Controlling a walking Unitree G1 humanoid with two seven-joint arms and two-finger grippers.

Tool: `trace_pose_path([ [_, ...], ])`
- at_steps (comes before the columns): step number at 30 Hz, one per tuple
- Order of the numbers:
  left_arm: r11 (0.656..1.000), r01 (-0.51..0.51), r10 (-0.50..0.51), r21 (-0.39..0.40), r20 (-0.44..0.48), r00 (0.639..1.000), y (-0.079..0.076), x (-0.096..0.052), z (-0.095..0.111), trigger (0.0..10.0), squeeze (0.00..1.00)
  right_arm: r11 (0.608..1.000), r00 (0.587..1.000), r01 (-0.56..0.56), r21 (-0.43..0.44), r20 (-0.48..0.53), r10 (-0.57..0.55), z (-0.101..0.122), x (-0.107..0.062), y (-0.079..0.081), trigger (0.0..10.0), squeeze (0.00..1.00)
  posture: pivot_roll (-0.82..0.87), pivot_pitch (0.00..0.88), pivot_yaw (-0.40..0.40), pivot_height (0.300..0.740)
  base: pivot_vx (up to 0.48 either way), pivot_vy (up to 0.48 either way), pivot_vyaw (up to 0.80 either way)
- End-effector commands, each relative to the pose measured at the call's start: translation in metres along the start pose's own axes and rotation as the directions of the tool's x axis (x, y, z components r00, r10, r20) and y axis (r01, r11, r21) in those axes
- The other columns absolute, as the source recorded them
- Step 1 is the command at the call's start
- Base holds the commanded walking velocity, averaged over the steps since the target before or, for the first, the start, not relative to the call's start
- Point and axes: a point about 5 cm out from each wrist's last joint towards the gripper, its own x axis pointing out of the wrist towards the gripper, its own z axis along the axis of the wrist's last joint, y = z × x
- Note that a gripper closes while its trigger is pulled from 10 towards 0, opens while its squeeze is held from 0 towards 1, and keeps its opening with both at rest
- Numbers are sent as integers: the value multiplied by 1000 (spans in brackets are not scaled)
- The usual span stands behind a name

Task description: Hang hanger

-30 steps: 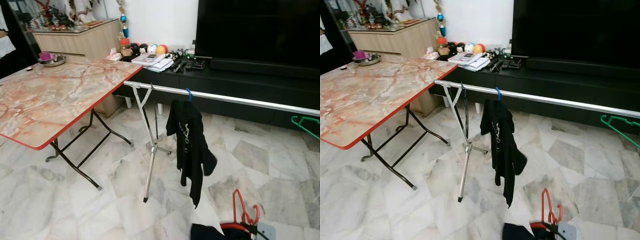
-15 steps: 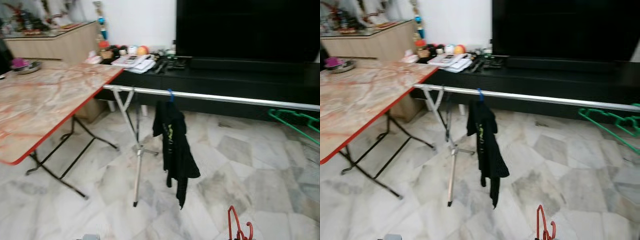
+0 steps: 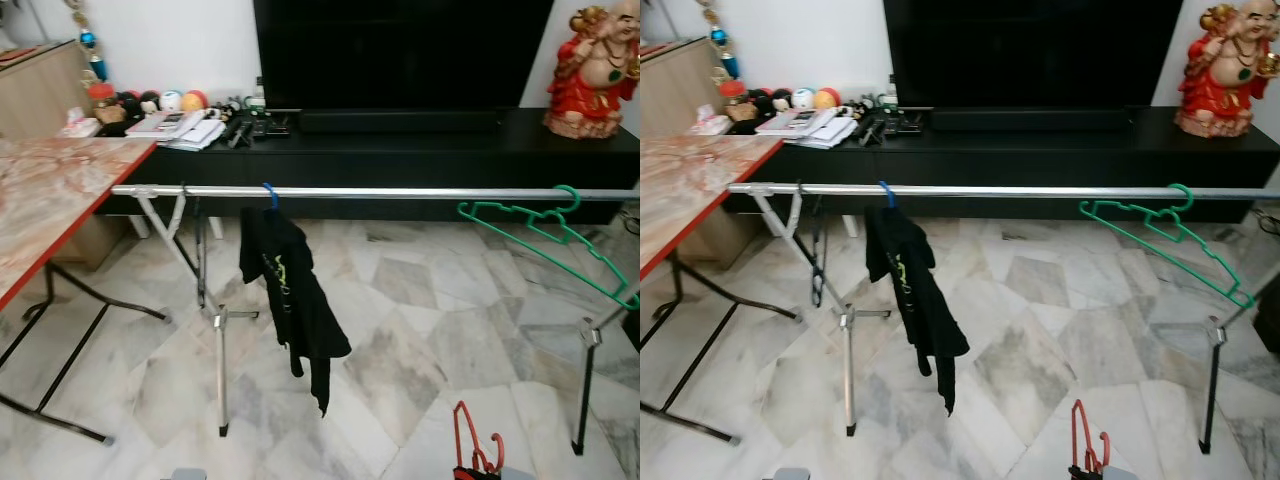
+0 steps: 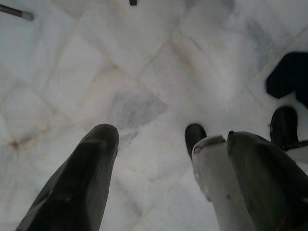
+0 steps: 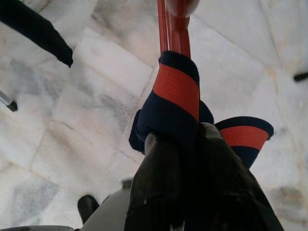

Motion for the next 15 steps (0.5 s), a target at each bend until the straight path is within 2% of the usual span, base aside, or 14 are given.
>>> trace_pose_path([
  [1,1000,3,-3,-7,-4,1000,-1,0,0,10000,0,1000,1000,14,-2,-12,-14,-3,-1,-4,10000,0,-51,0,47,740,0,0,-800],
  [3,1000,8,-8,15,-5,1000,0,0,0,10000,0,1000,1000,14,1,-19,-14,-6,-2,-4,10000,0,-53,0,50,740,0,0,-800],
  [6,1000,11,-11,3,5,1000,1,0,1,10000,0,1000,1000,10,3,-27,-10,-9,-3,-5,10000,0,-48,6,49,740,0,0,-800],
  [15,1000,3,-4,9,33,999,2,0,6,10000,0,999,999,36,16,-31,-35,-10,-8,-30,10000,0,-48,15,50,740,0,0,-735],
])
